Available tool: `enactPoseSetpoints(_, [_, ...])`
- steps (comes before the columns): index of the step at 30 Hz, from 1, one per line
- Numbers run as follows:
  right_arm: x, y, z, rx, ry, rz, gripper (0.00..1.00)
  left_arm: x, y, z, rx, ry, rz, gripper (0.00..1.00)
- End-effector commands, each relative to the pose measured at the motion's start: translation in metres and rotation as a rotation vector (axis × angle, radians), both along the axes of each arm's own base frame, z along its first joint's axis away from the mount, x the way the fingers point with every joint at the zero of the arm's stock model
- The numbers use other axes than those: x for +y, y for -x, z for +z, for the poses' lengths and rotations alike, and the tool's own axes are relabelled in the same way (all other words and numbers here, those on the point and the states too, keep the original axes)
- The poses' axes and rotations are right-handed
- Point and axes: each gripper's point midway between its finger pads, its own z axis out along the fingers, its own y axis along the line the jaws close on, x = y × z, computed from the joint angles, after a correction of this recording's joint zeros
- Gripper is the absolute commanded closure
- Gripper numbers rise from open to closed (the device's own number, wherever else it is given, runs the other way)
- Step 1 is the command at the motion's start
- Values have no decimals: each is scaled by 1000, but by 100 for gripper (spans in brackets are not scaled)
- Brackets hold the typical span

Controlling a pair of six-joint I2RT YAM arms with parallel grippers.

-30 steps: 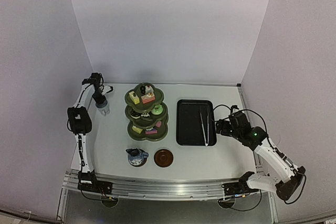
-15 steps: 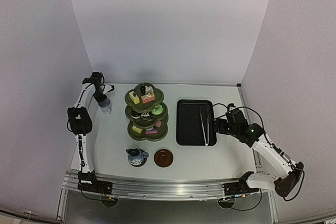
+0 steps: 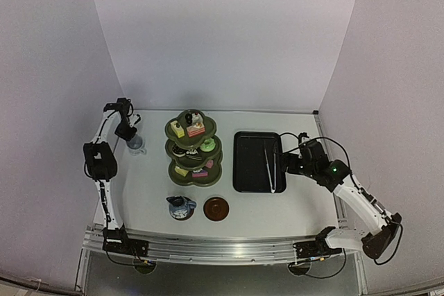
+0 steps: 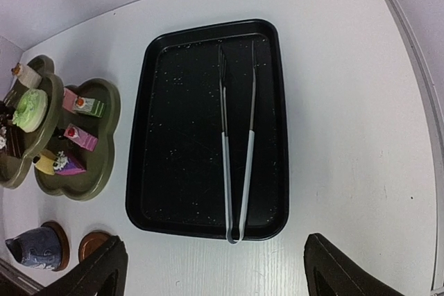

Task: Serve the afternoon tea

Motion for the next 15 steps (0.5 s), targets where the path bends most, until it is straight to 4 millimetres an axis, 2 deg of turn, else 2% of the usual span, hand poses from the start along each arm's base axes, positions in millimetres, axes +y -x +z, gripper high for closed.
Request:
enactPoseSetpoints(1, [49, 0, 24, -46, -58, 201, 16, -1, 44, 68, -72, 80, 236, 100])
enactPoseSetpoints(4, [76, 3, 32, -71, -55, 311, 16, -8, 63, 81, -77, 119, 257, 100])
enactPoseSetpoints(9, [108, 3, 33, -90, -31, 409, 17, -20, 89, 98, -60, 186, 284, 100])
enactPoseSetpoints(13, [157, 13, 39, -130, 18, 566, 17, -37, 110, 124, -51, 263, 298, 100])
enactPoseSetpoints(15, [192, 22, 46, -177, 64, 675, 18, -48, 125, 132, -34, 269, 272, 100])
